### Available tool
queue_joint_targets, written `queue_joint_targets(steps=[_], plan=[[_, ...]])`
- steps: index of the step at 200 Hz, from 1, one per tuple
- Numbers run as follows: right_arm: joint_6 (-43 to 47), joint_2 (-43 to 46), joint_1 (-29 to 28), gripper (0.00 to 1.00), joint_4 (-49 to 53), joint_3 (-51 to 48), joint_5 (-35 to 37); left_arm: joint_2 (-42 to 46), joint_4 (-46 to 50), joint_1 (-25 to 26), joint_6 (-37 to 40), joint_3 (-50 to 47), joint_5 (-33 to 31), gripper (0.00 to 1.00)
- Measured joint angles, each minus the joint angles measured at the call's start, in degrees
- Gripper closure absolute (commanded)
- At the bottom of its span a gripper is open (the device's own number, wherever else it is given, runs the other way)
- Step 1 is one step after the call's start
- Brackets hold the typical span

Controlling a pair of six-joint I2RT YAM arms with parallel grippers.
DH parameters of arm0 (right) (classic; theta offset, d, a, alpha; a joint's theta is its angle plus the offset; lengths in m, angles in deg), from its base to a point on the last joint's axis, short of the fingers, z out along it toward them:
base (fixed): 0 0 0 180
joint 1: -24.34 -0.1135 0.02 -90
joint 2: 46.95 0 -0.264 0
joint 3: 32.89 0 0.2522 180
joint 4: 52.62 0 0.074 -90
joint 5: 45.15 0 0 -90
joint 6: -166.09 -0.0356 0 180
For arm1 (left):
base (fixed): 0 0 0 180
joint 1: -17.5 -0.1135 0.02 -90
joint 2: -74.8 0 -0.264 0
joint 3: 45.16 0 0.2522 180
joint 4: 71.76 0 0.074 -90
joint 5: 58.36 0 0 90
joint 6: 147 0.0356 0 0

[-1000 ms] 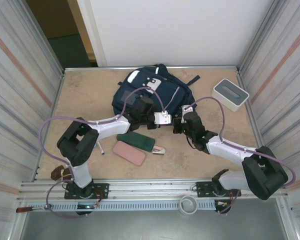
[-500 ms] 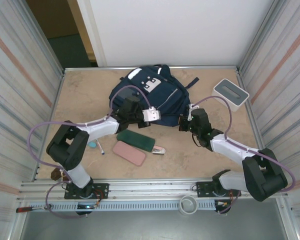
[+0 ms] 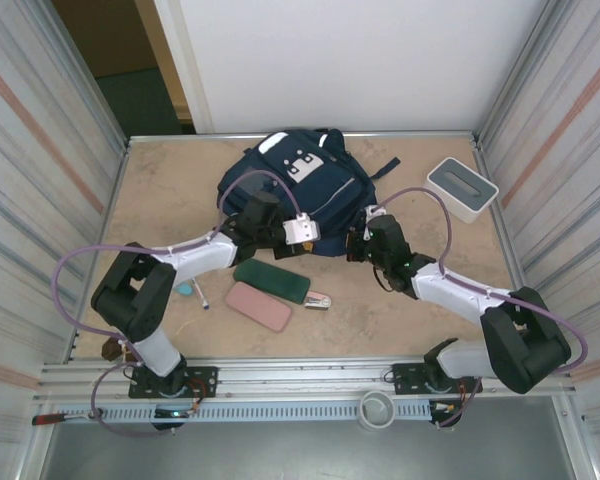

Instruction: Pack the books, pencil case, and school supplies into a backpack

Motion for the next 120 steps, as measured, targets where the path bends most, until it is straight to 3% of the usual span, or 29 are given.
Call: queue_joint_targets(steps=[40,92,110,120], plan=[[-0.5,0.0,-1.2,1.00,0.3,1.1,0.0,-1.8,0.0,4.3,-0.3,4.7,0.4,0.52],[-1.5,1.1,-1.7,1.00,2.2,1.1,0.0,-4.9,0.4,4.9,-0.9,6.7,0.3,0.91],[-1.4,1.6,-1.7,1.00,3.0,1.1,0.0,-4.9,0.4,4.0,-0.9,6.8,1.0,1.00],[-1.1,1.6,-1.6,1.00,3.0,1.1,0.1,-4.6,0.4,3.3,-1.3,6.8,2.0,1.00]])
